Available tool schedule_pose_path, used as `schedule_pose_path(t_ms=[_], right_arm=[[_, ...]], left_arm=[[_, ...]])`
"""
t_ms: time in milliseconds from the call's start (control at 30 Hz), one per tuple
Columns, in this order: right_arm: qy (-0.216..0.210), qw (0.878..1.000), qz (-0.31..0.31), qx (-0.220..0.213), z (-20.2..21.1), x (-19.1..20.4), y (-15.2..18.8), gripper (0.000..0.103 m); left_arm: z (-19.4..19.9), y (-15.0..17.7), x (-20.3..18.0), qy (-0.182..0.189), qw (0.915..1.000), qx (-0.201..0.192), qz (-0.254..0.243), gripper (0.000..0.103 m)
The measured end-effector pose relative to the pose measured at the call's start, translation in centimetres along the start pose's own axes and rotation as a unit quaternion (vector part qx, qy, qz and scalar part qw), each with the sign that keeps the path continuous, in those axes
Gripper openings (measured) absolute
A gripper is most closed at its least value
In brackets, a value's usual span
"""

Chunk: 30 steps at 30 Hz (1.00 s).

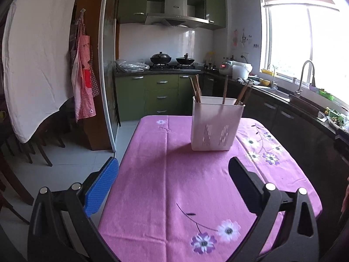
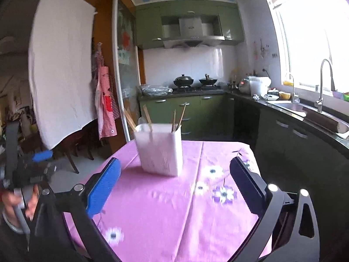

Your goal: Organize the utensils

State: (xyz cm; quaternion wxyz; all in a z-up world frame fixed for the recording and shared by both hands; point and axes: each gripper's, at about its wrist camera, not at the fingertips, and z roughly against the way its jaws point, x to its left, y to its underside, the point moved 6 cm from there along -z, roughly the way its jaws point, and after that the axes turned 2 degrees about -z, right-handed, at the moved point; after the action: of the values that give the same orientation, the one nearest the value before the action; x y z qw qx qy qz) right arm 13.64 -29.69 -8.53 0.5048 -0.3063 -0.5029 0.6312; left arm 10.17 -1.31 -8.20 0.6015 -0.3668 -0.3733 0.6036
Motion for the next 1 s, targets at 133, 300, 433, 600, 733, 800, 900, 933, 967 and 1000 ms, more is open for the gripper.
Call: schedule_pose_path(t_ms=[133,300,433,600,733,800,900,933,967,1000], right_arm=[[0.007,1.0,0.015,-0.007,3.8,1.2,1.9,0.099],[0.007,0.999,0.013,-0.028,7.8,1.9,1.5,0.099],[0.007,1.0,0.007,-0.03,9.0,2.6,0.8,0.099],[0.009,1.0,0.008,-0.027,9.3,3.4,0.8,0.099],[0.015,1.0,0.009,-0.023,8.7,3.5,0.5,0.099],[0.016,1.0,0.008,-0.02,8.5,3.3,0.5,0.099],[0.016,1.0,0.009,-0.017,8.3,3.4,0.4,0.099],[0.016,1.0,0.01,-0.016,8.2,3.5,0.4,0.099],[0.016,1.0,0.012,-0.014,8.1,3.6,0.4,0.099],[0.016,1.0,0.013,-0.013,7.9,3.6,0.3,0.099]], left_arm=[[2.4,0.4,-0.3,-0.002,0.9999,-0.016,0.0,0.096],[4.3,0.5,-0.4,-0.004,0.9996,-0.026,-0.004,0.096],[5.4,0.5,-0.1,-0.003,0.9994,-0.034,0.001,0.096],[5.8,0.6,0.3,-0.01,0.9994,-0.032,0.006,0.096],[6.0,0.7,0.7,-0.014,0.9994,-0.03,0.008,0.096],[5.9,0.8,0.8,-0.014,0.9994,-0.029,0.009,0.096],[5.9,0.8,0.9,-0.012,0.9995,-0.026,0.011,0.096],[5.9,0.8,0.9,-0.011,0.9995,-0.026,0.011,0.096],[5.9,0.8,0.9,-0.011,0.9995,-0.026,0.011,0.096],[5.9,0.8,0.9,-0.012,0.9995,-0.027,0.011,0.096]])
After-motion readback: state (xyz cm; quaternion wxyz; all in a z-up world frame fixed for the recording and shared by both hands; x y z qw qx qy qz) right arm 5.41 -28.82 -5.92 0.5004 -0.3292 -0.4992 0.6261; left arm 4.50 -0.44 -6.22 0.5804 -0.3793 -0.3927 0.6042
